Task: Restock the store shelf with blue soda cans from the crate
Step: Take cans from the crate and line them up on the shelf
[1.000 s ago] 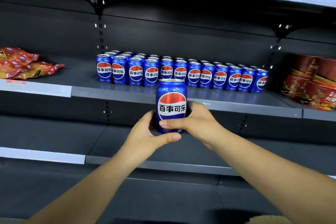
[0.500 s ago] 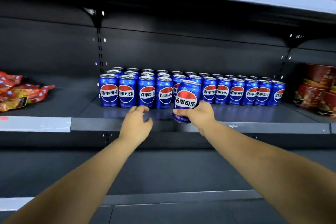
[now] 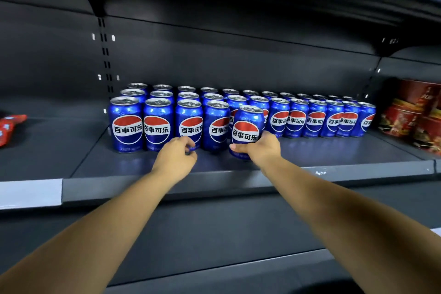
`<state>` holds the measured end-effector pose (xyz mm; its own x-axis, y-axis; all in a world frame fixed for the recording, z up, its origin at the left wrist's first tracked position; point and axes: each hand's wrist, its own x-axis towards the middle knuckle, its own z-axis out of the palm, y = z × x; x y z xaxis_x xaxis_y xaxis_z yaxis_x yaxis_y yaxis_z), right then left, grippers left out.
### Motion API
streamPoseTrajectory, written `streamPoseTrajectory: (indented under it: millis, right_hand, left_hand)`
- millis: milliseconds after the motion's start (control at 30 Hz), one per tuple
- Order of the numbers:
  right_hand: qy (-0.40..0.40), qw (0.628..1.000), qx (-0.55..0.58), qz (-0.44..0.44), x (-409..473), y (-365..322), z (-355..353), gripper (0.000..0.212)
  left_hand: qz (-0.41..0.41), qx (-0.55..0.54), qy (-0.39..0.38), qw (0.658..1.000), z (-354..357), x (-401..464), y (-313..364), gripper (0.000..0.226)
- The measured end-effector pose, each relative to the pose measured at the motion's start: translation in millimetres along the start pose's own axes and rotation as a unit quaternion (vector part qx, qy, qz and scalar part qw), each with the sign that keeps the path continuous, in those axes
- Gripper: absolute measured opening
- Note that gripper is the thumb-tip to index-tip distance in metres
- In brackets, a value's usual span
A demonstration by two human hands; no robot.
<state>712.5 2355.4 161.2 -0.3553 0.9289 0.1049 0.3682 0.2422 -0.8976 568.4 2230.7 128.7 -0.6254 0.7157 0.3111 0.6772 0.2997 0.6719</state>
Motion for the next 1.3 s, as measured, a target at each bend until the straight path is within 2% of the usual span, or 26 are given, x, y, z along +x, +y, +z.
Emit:
streamPoseTrajectory:
  millis: [233,367,500,700,867,1067,1300]
  right_hand:
    - [-0.012,1.000,-0.008,-0.007,16.4,9.4,8.9,0.062]
    - [-0.035,0.999,-0.033,-0.020,25.6,10.1,7.9,0.058]
    - [-0.041,0.999,-0.011,-0.021,30.4,10.5,10.8,0.054]
    - [-0.011,0.999,0.028,-0.036,29.9,17.0,16.3,0.069]
    - [-0.016,0.998,0.048,-0.042,32.9,22.0,18.2,0.069]
    - [-0.022,0.998,0.022,-0.053,32.8,23.4,18.1,0.066]
    - [-0.003,0.998,-0.052,-0.039,40.8,25.4,25.1,0.089]
  left_hand:
    - [0.031,0.051,-0.030,0.998,7.9,16.1,0.3,0.024]
    - [0.020,0.047,-0.009,0.999,10.4,18.1,-0.7,0.022]
    - [0.006,0.053,0.008,0.999,13.1,16.1,0.8,0.023]
    - [0.008,0.107,0.017,0.994,14.2,9.6,5.6,0.027]
    - [-0.008,0.147,0.034,0.989,15.6,7.3,7.6,0.025]
    - [-0.009,0.165,0.031,0.986,15.3,6.6,10.5,0.024]
    - [-0.008,0.174,0.038,0.984,16.2,6.3,9.8,0.023]
